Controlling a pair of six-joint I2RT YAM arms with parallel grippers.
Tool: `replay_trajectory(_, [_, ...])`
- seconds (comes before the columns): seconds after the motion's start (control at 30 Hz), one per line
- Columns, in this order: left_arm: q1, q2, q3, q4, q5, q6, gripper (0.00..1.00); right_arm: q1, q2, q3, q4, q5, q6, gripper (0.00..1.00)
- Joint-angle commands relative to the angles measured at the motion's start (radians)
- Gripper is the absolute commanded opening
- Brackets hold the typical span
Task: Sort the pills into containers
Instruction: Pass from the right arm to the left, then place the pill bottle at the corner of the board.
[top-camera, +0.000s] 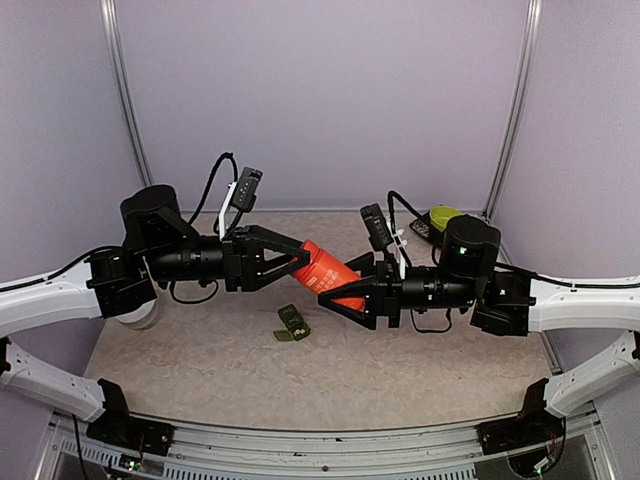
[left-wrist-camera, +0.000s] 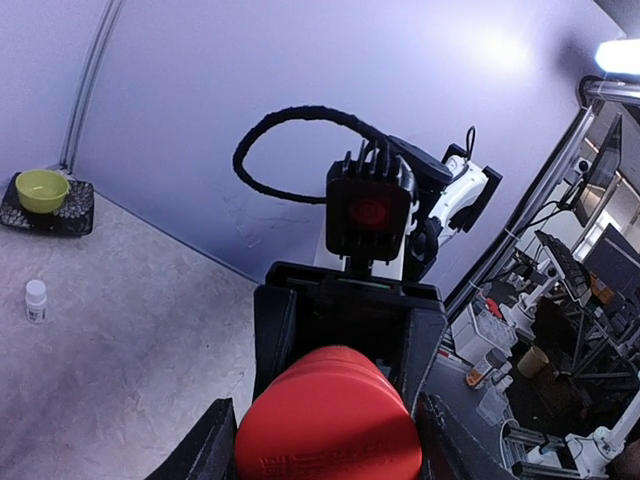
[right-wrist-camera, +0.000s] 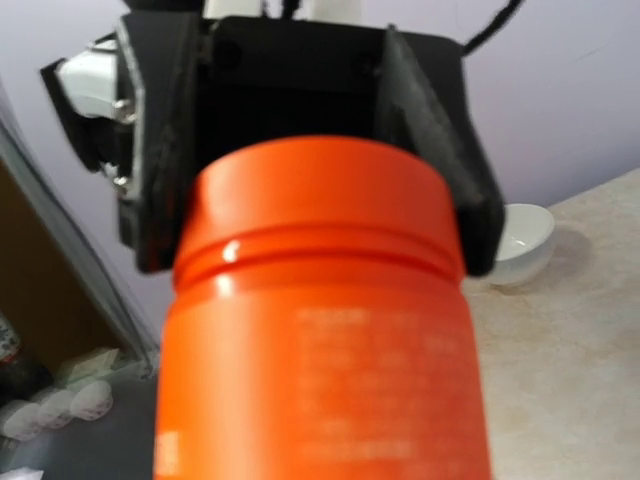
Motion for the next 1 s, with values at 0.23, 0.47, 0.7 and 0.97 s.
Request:
replay_trajectory(0.23, [0.141,-0.026,0.057,-0.207,-0.175,0.025,0.35,-0.066,-0.034,-0.013,-0.126,0.132,-0.131,1.00])
replay_trajectory(0.47, [0.256,0.018,0.157,-0.433,-0.360,0.078,0.37,-0.068,-0.065,-0.020,-0.214,0.253,-0.167,1.00])
replay_trajectory(0.7, [0.363,0.041,0.185,-0.541,-0.416,0.141,0.37,-0.068,-0.099,-0.050,-0.251,0.306,-0.178,1.00])
replay_trajectory(0.97, [0.374,0.032,0.168,-0.619,-0.499,0.174,0.37,-0.068,-0.120,-0.088,-0.253,0.322,-0.182,1.00])
